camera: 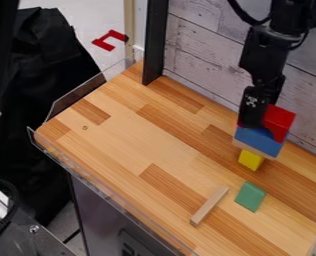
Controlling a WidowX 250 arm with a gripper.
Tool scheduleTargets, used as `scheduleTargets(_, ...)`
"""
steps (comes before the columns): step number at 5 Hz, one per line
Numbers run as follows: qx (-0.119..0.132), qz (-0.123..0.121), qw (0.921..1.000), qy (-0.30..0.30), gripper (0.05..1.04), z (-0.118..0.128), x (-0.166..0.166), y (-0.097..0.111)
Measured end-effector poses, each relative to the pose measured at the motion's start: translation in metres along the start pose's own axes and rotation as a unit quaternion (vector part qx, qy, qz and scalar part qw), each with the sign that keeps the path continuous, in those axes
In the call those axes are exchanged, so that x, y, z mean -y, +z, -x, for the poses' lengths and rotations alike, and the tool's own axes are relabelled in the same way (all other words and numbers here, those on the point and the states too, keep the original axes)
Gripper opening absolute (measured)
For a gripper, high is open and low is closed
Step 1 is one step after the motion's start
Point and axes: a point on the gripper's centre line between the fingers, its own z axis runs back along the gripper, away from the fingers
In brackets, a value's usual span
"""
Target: Put the red arch on top of the blue rectangular block
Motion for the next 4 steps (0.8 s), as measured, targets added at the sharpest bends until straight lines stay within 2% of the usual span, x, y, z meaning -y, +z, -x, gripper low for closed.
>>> scheduleTargets(1,-0.008,0.023,0.9997,0.0,0.999,-0.006,-0.008,0.021)
scheduleTargets(2,-0.034,0.058,0.9977,-0.008,0.999,-0.007,-0.016,0.051)
scheduleTargets(3,-0.044,0.085,0.9949,-0.031,0.999,-0.021,-0.027,0.075)
scheduleTargets(4,-0.025,0.1,0.9879,-0.116,0.999,-0.048,-0.035,0.077)
